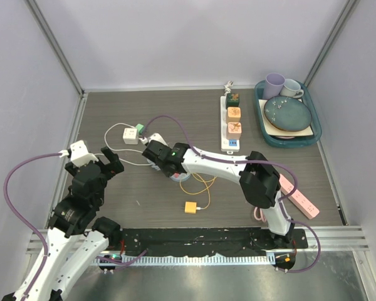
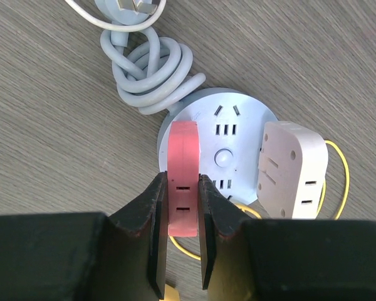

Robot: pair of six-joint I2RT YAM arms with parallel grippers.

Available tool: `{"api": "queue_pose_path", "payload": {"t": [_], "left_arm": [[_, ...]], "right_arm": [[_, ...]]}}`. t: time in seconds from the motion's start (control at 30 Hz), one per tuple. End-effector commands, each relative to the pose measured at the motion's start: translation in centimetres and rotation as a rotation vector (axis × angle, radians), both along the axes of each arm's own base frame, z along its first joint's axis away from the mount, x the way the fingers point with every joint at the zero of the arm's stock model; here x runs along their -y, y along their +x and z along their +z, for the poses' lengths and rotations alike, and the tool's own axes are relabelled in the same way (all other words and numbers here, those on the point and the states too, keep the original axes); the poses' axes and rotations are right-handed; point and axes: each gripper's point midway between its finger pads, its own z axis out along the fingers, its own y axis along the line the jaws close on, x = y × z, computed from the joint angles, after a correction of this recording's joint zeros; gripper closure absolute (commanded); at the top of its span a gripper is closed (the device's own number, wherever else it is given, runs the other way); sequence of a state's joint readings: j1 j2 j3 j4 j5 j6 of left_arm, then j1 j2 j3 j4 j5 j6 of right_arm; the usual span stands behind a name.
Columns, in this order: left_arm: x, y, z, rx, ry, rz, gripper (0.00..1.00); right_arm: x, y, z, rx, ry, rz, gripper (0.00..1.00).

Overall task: Insert the plug
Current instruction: Insert the plug into the socket.

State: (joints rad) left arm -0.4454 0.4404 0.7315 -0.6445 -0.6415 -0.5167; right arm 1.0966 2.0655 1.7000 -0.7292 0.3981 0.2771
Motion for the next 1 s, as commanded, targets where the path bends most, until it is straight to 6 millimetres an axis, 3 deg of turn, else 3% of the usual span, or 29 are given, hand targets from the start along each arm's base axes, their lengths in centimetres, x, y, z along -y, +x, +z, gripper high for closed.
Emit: {"api": "queue_pose_path", "payload": {"t": [0.0, 0.3, 0.4, 0.43, 0.57, 0.6, 0.7, 0.87, 0.97], "left_arm": [[0.1, 0.3, 0.8, 0.04, -0.028, 0.004, 0.0], [0.1, 0.4, 0.7, 0.037, -0.029, 0.005, 0.0], [0.2, 0.4, 0.6, 0.033, -0.027, 0.003, 0.0], [0.2, 0.5, 0.6, 0.033, -0.029, 0.004, 0.0], [0.3, 0.5, 0.6, 0.032, -0.03, -0.002, 0.0], [0.3, 0.6, 0.5, 0.029, -0.03, -0.002, 0.0], [0.3, 0.6, 0.5, 0.029, -0.029, -0.002, 0.0], [0.4, 0.6, 0.4, 0.03, -0.03, -0.004, 0.0], [0.6, 0.8, 0.3, 0.027, -0.032, -0.013, 0.0]], "right_arm": [[4.4, -3.4, -7.6, -0.232, -0.176, 0.007, 0.99], [7.0, -3.8, -8.4, -0.273, -0.146, -0.042, 0.99], [5.7, -3.3, -6.9, -0.247, -0.082, -0.03, 0.99], [4.6, -2.8, -5.5, -0.22, -0.025, -0.02, 0.98], [1.7, -1.1, -1.1, -0.145, 0.096, 0.005, 0.69], [1.0, -0.1, 0.4, -0.104, 0.121, 0.001, 0.56], [-0.1, 1.2, 3.5, -0.033, 0.17, 0.009, 0.39], [-1.0, 2.2, 8.0, 0.042, 0.258, 0.027, 0.22], [-0.2, 2.7, 11.0, 0.099, 0.326, 0.014, 0.15]]}}
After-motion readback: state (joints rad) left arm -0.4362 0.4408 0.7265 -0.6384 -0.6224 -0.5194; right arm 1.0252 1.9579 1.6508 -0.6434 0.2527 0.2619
